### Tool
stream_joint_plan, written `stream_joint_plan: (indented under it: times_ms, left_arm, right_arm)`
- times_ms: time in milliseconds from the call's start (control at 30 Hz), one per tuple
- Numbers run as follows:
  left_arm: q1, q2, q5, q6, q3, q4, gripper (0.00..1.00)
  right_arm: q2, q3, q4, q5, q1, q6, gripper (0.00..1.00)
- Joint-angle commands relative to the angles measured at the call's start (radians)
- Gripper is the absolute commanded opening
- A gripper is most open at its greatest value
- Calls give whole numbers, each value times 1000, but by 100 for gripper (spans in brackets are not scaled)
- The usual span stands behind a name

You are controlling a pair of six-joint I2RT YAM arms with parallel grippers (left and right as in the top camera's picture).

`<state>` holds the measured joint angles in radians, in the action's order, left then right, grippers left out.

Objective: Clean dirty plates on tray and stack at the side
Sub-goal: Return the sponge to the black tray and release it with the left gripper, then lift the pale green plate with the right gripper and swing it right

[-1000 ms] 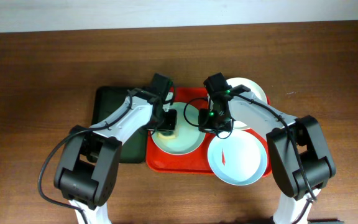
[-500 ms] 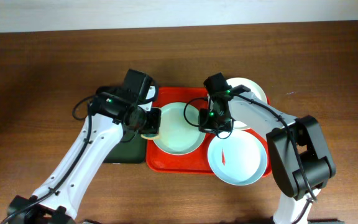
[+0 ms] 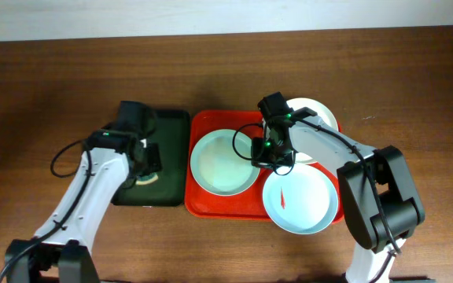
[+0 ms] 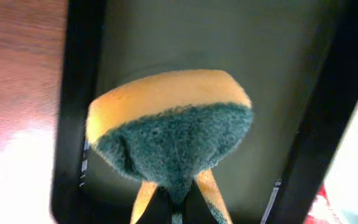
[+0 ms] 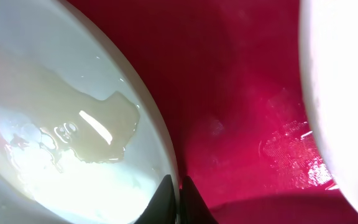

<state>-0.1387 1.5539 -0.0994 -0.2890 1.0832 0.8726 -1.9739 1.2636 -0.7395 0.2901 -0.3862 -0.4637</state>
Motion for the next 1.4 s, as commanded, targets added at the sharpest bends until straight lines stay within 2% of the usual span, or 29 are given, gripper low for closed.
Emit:
stream_joint_plan:
  times_ms: [0,233,400,433,533,600,633,700,800,833,867,900,933,967,1033,1133,1367]
  left_arm:
    - [37,29,119,60,-6,-35,0]
    - [37,191,66,59,-7,-92,0]
    - [37,209,66,59,-3,-105,1]
    - [37,209,66,59,3,-101,6]
    - [37,188,79,59,85,-11,63]
    - [37,156,79,58,139,35,66]
    - [37,130,79,58,164,52,66]
    - [37,34,122,57,203,75,66]
    - [45,-137,134,12,208,77,68]
    - [68,-220,133,-10,208,84,76]
    - [85,-264,134,-14,208,87,93]
    - [105,-308,134,-14,208,88,99]
    - [121,-341,133,-13,208,90,99]
    - [131,-363,130,-13,208,93,99]
    - [143,-397,130,-13,208,112,99]
    - [143,-402,130,-13,208,117,99]
    - [143,-402,130,-13,208,117,99]
  right_arm:
    - [-17,-20,-7,-14,-6,3,4]
    - [-17,-20,-7,-14,-6,3,4]
    - [-17,-20,-11,-13,-6,3,4]
    - [-17,-20,-11,-14,-6,3,4]
    - [-17,-20,-11,-13,-6,3,5]
    - [-17,-20,-11,-13,-6,3,16]
    - [-17,-20,-11,-13,-6,3,18]
    - [-17,-20,-11,-14,-6,3,29]
    - [-17,-20,-13,-40,-6,3,31]
    - [-17,-20,-12,-40,-6,3,31]
    - [-17,-20,-11,-40,-6,3,31]
    - [-17,-20,-9,-40,-6,3,30]
    - [-17,-20,-4,-40,-6,3,29]
    - [-17,-20,0,-40,-6,3,24]
    - [-17,-20,6,-40,-6,3,4]
    - [-16,-3,1,-39,1,4,4]
    - [103,193,-222,-36,41,93,4]
